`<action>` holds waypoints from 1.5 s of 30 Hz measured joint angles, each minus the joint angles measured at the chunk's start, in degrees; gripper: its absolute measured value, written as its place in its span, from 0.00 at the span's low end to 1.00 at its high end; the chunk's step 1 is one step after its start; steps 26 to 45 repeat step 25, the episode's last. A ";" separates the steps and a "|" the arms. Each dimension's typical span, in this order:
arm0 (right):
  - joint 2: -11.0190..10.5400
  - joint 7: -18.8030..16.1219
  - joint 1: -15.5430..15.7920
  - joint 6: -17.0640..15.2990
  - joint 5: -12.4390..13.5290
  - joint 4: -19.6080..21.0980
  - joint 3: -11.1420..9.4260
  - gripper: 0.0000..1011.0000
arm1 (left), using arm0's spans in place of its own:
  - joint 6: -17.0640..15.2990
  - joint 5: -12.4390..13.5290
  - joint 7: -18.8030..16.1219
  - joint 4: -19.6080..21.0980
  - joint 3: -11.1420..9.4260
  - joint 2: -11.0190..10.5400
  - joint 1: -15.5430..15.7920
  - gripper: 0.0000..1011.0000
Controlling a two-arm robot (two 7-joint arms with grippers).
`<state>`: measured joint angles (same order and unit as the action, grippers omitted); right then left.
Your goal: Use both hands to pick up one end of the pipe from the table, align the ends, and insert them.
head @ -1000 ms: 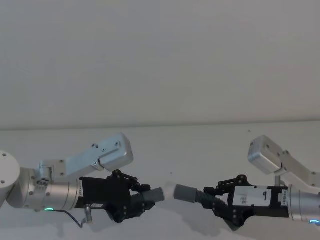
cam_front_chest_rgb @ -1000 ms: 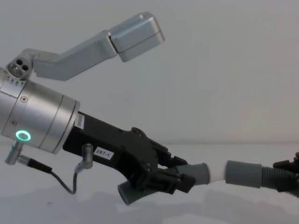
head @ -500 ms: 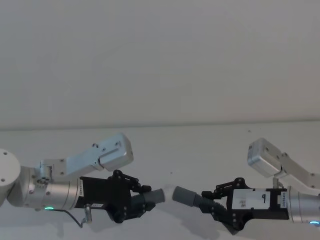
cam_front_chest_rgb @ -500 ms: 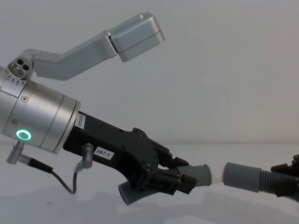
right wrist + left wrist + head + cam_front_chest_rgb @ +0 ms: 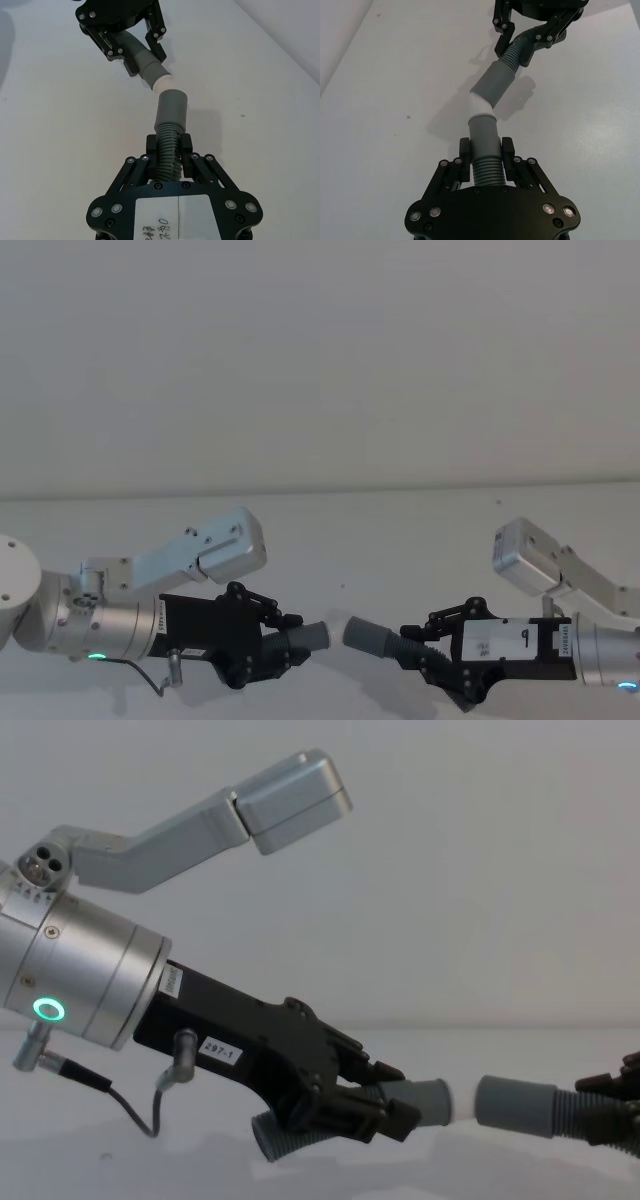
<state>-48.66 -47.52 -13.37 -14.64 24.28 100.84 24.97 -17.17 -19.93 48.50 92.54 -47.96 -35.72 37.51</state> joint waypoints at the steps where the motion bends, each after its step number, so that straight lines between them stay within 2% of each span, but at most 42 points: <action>1: -0.01 -0.01 -0.03 0.02 0.03 -0.02 0.04 0.26 | 0.01 -0.01 0.04 -0.01 -0.06 -0.02 0.05 0.36; 19: -0.16 0.15 -0.37 0.05 0.74 -0.14 0.61 0.26 | 0.01 -0.06 0.44 -0.10 -0.93 -0.38 0.76 0.36; 45: -0.18 0.21 -0.40 0.05 0.83 -0.17 0.67 0.26 | 0.01 -0.06 0.47 -0.10 -1.02 -0.40 0.83 0.36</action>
